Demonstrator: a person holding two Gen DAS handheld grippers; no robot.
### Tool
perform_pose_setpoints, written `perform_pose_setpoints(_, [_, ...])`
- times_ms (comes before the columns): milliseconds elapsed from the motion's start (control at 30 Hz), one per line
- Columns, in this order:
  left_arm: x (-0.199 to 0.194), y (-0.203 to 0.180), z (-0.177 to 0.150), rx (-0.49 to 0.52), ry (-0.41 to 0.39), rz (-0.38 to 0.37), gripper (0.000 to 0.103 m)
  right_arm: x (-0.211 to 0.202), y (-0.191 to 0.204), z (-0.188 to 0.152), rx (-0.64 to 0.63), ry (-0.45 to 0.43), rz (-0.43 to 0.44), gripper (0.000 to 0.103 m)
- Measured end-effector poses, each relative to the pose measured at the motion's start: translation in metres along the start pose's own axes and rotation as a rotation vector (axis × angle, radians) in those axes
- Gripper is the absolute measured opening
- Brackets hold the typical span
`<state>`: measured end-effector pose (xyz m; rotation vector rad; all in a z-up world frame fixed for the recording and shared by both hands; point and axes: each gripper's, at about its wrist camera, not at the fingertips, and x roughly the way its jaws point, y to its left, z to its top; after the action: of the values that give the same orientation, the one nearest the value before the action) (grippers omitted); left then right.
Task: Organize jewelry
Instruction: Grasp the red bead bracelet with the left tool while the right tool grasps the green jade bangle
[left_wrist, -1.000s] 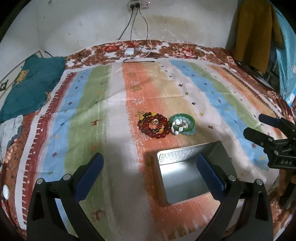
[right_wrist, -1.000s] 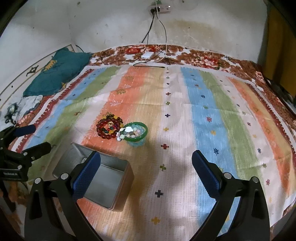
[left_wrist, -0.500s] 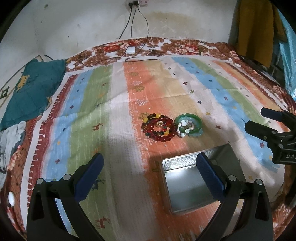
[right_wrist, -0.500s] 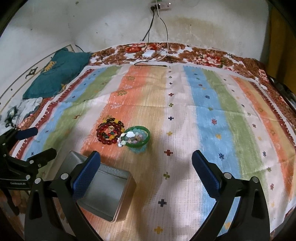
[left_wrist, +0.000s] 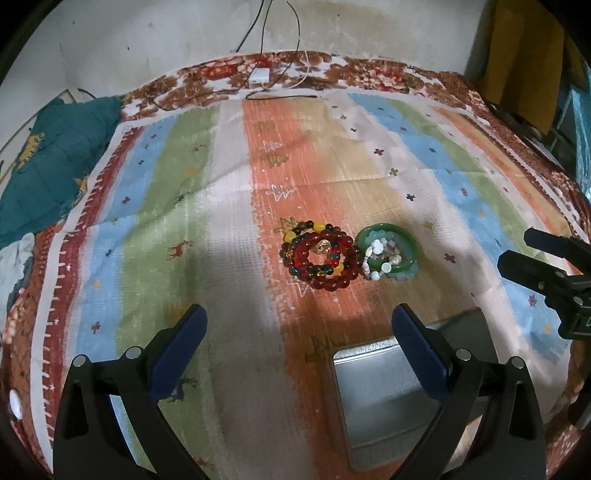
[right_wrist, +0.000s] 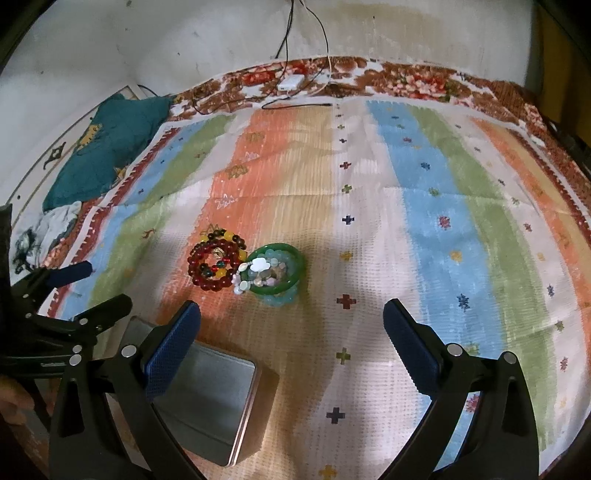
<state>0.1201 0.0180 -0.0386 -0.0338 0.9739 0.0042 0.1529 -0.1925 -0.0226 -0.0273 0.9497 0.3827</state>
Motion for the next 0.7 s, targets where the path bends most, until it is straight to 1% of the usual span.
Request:
perform_pose_setpoints(200, [0.015,0.006,0.009,-0.053,0.046,-0.024,0.097,0.015,-0.003,0.010,0.014,0.039,-0.007,0.101])
perform_pose_setpoints(400, [0.033,0.019,0.019,-0.109,0.101,-0.053,0.097,0.034,-0.010,0.019,0.063,0.094,0.017,0.101])
perform_pose_setpoints(600, [0.049,0.024,0.026,-0.130,0.135,-0.072,0.097,0.048,-0.012,0.025,0.066,0.122,-0.002,0.101])
perform_pose_setpoints(700, [0.057,0.026,0.029,-0.138,0.155,-0.081,0.097,0.055,-0.013,0.027,0.066,0.136,0.004,0.101])
